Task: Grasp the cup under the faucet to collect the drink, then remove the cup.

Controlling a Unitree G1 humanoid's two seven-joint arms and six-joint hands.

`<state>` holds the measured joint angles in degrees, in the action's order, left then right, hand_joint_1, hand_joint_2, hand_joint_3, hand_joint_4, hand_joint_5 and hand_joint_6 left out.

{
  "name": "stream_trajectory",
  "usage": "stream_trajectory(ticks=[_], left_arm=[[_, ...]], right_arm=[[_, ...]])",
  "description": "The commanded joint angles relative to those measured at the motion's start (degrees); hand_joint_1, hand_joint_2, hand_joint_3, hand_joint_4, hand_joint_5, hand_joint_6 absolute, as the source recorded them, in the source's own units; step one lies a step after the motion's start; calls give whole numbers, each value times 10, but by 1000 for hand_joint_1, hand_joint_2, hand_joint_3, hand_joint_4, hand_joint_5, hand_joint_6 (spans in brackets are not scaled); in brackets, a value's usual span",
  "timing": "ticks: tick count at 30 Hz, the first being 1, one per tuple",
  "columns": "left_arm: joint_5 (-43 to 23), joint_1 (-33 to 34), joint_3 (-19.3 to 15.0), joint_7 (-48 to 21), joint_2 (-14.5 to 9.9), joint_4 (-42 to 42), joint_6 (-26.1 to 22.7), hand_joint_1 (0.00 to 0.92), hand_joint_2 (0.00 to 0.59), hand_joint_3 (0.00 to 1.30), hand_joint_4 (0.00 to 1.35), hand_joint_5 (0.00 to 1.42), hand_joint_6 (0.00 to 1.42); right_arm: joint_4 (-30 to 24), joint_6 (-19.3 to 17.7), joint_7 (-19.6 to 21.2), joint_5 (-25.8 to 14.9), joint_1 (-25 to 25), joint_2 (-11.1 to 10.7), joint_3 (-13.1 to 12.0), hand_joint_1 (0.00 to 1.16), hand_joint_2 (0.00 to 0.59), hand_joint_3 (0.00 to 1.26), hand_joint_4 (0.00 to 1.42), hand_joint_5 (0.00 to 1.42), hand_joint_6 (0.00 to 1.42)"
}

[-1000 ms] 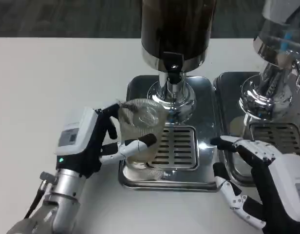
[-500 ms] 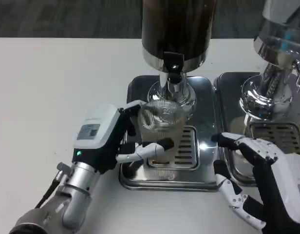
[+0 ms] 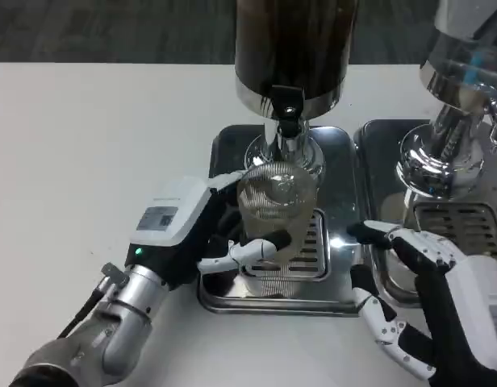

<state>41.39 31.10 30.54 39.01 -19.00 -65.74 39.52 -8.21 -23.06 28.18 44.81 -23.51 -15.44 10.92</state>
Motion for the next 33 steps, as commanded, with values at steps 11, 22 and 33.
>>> stream_trajectory(ticks=[11, 22, 33], left_arm=[[6, -39, 0, -30, -23, 61, -14, 6, 92, 196, 198, 321, 285], [34, -33, 8, -10, -15, 83, -60, 31, 120, 246, 281, 385, 324], [37, -22, -1, -15, 8, 81, -93, 31, 119, 242, 280, 385, 321]], right_arm=[[20, -4, 1, -12, 10, 8, 8, 315, 463, 419, 426, 432, 332], [47, -21, 11, -25, 20, 3, 2, 316, 463, 419, 423, 432, 340], [60, -39, 3, -40, 25, -10, -10, 316, 463, 419, 421, 432, 342]])
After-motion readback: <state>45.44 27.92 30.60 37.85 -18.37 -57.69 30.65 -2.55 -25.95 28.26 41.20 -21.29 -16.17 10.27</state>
